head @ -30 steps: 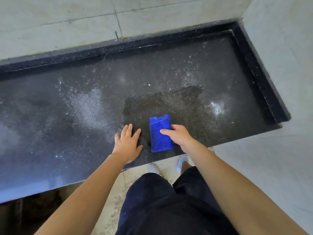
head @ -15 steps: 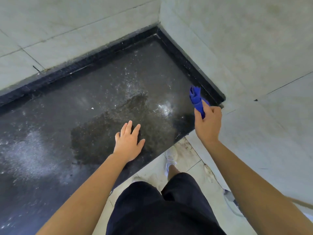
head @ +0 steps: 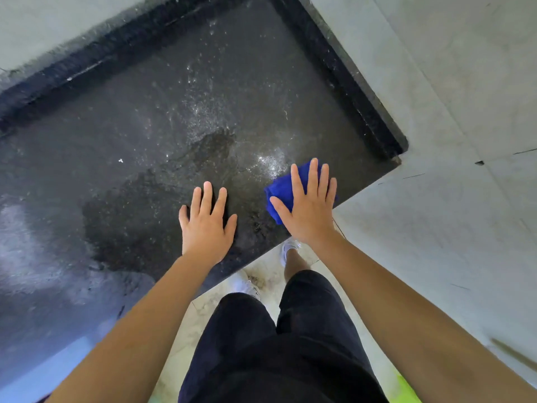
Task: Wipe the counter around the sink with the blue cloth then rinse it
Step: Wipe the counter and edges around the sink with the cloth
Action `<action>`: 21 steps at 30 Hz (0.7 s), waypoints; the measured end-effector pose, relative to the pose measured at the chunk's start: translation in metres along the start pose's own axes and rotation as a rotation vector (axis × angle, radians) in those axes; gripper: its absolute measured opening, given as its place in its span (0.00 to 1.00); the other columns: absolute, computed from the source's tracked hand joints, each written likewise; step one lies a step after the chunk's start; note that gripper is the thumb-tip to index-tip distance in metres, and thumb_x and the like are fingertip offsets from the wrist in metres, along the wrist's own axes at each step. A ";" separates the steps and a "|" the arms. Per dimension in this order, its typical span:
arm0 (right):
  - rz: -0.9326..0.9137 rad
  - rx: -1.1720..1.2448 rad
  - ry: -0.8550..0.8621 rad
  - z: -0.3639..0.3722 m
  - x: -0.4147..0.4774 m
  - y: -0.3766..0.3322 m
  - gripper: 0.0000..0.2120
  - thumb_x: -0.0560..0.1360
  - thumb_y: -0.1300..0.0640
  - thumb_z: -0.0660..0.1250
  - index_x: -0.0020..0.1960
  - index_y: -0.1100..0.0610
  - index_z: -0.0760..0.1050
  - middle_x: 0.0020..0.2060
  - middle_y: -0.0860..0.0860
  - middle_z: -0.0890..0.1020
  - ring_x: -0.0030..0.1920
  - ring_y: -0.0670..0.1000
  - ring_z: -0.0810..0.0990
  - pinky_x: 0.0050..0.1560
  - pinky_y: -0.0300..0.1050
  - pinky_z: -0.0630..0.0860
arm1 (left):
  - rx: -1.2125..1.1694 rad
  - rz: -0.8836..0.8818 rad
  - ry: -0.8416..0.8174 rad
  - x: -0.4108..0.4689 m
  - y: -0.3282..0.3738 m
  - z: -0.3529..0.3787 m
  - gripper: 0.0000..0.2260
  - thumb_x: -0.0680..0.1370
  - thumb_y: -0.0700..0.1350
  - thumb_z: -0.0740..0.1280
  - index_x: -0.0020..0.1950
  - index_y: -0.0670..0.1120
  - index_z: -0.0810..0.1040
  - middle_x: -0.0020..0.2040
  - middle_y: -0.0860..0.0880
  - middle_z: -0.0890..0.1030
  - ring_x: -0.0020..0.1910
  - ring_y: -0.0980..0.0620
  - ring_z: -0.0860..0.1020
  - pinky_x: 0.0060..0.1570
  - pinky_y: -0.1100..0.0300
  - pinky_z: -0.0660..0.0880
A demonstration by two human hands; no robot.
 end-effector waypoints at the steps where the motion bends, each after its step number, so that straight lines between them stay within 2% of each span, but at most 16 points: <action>1: -0.029 -0.013 0.014 -0.002 0.013 -0.006 0.38 0.80 0.31 0.50 0.82 0.53 0.52 0.81 0.62 0.49 0.80 0.66 0.46 0.77 0.65 0.46 | 0.002 -0.001 0.011 0.000 -0.001 0.002 0.28 0.83 0.59 0.52 0.81 0.50 0.57 0.82 0.45 0.51 0.81 0.43 0.49 0.74 0.39 0.55; 4: -0.157 -0.061 0.055 -0.011 0.063 -0.033 0.36 0.80 0.32 0.50 0.81 0.52 0.55 0.81 0.61 0.51 0.80 0.64 0.48 0.78 0.63 0.47 | -0.003 -0.006 0.063 0.001 -0.004 0.005 0.28 0.82 0.60 0.50 0.81 0.51 0.59 0.82 0.45 0.53 0.81 0.44 0.51 0.74 0.39 0.55; 7: -0.231 -0.030 0.065 -0.024 0.126 -0.061 0.36 0.80 0.33 0.50 0.82 0.51 0.55 0.81 0.61 0.50 0.80 0.64 0.46 0.78 0.62 0.43 | -0.018 -0.020 0.113 -0.001 -0.003 0.008 0.29 0.82 0.60 0.50 0.80 0.50 0.60 0.82 0.45 0.54 0.81 0.44 0.52 0.75 0.39 0.53; 12: -0.165 -0.021 0.102 -0.041 0.198 -0.098 0.38 0.79 0.32 0.47 0.82 0.51 0.53 0.81 0.60 0.50 0.81 0.63 0.46 0.79 0.62 0.43 | 0.007 -0.028 0.110 0.003 -0.005 0.011 0.29 0.82 0.61 0.49 0.81 0.51 0.58 0.82 0.46 0.52 0.81 0.45 0.50 0.75 0.39 0.53; 14: -0.164 -0.005 0.124 -0.040 0.183 -0.099 0.38 0.79 0.33 0.48 0.82 0.53 0.52 0.81 0.60 0.51 0.81 0.63 0.48 0.79 0.62 0.44 | 0.038 -0.003 0.121 0.002 -0.008 0.009 0.28 0.82 0.61 0.49 0.81 0.51 0.59 0.82 0.46 0.54 0.81 0.45 0.51 0.74 0.40 0.55; 16: -0.263 0.009 0.131 -0.030 0.135 -0.093 0.39 0.79 0.33 0.50 0.82 0.55 0.52 0.81 0.60 0.52 0.81 0.63 0.49 0.79 0.62 0.46 | 0.066 0.016 0.146 0.001 -0.010 0.009 0.28 0.83 0.61 0.50 0.81 0.51 0.59 0.82 0.45 0.55 0.81 0.44 0.53 0.73 0.41 0.57; 18: -0.355 0.017 0.102 -0.014 0.067 -0.072 0.39 0.80 0.34 0.52 0.81 0.58 0.54 0.81 0.59 0.53 0.81 0.62 0.49 0.79 0.61 0.47 | 0.069 0.011 0.164 0.000 -0.010 0.012 0.28 0.83 0.60 0.50 0.81 0.50 0.58 0.82 0.45 0.54 0.81 0.44 0.52 0.73 0.40 0.55; 21: -0.377 -0.024 0.019 0.003 -0.012 -0.014 0.37 0.80 0.34 0.54 0.79 0.57 0.60 0.81 0.57 0.53 0.81 0.60 0.49 0.79 0.60 0.48 | 0.035 -0.027 0.179 0.000 -0.007 0.021 0.29 0.83 0.60 0.49 0.82 0.51 0.54 0.83 0.45 0.50 0.81 0.43 0.49 0.74 0.39 0.50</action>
Point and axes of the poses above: each hand's wrist, its own x-axis towards the middle knuckle, its own z-axis out of the palm, y = z × x, the point moved 9 cm from there along x, towards the middle knuckle
